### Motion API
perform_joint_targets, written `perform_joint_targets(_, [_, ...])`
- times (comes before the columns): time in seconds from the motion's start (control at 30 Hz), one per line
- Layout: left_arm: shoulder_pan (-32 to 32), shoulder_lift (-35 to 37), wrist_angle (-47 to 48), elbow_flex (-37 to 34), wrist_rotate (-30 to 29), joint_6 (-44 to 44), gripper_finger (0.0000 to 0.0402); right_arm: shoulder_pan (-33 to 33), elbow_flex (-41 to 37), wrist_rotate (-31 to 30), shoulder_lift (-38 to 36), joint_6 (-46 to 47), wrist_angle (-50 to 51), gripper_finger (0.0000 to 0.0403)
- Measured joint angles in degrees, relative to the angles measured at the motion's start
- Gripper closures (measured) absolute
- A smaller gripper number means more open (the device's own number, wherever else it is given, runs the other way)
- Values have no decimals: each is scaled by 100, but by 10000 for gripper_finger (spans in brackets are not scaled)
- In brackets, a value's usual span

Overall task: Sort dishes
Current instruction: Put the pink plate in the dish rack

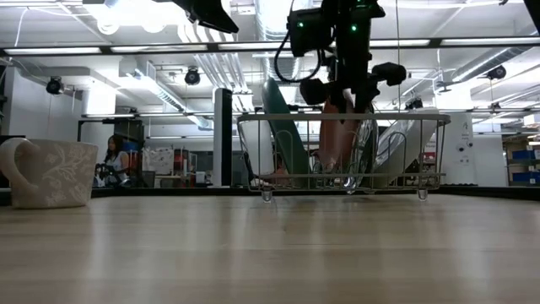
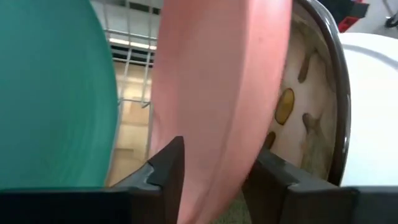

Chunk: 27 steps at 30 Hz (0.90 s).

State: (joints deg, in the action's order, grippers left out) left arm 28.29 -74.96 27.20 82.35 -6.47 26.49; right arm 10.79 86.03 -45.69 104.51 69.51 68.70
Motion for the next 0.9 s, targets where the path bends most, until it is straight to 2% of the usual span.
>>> perform_joint_targets(0.27, [0,0,74,1,3,-3,92,0,356,401,-11,-492,94,223])
perform_joint_targets(0.43, [0,0,231,-1,4,-5,92,-21,567,578,-11,-305,662,198])
perform_joint_targets(0.63, [0,0,265,-1,6,-3,92,-81,799,736,-11,-232,1116,177])
perform_joint_targets(0.77, [0,0,264,-1,7,-22,92,-138,942,1123,-17,-440,1109,170])
perform_joint_targets(0.9, [0,0,263,-1,9,-22,92,-216,1072,1179,-17,-559,1115,163])
